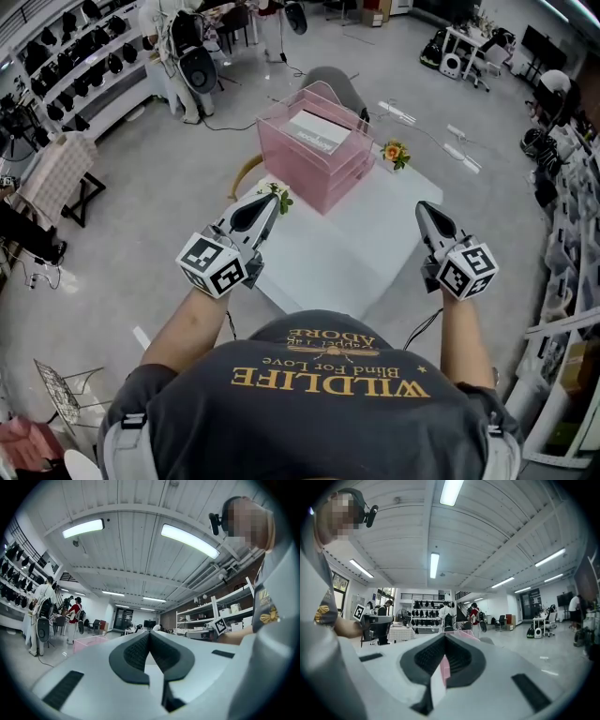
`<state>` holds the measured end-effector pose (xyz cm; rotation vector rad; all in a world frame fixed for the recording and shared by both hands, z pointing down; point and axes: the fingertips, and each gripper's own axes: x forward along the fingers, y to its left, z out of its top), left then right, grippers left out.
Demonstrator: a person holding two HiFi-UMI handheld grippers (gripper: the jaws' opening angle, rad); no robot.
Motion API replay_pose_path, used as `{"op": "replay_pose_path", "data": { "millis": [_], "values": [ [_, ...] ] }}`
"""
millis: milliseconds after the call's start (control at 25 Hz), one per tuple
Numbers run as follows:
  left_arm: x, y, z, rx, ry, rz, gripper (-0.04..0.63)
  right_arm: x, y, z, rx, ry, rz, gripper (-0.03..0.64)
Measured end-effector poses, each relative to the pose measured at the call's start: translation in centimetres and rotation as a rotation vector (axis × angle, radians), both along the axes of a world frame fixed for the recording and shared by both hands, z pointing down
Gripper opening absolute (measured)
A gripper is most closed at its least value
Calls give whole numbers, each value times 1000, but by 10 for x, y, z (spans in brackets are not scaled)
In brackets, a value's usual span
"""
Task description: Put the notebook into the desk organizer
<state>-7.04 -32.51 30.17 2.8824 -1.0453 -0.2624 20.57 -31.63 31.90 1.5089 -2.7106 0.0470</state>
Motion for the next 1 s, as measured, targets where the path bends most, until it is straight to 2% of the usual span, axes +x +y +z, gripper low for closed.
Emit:
{"op": "replay_pose_path", "data": {
  "millis": [200,1000],
  "values": [
    [-3,2,1,-3,-1,-5,2,-6,0,-1,2,27,-14,-2],
    [-8,5,-2,1,20,-12,2,-7,2,-3,12,29,-20,-2]
  ]
}}
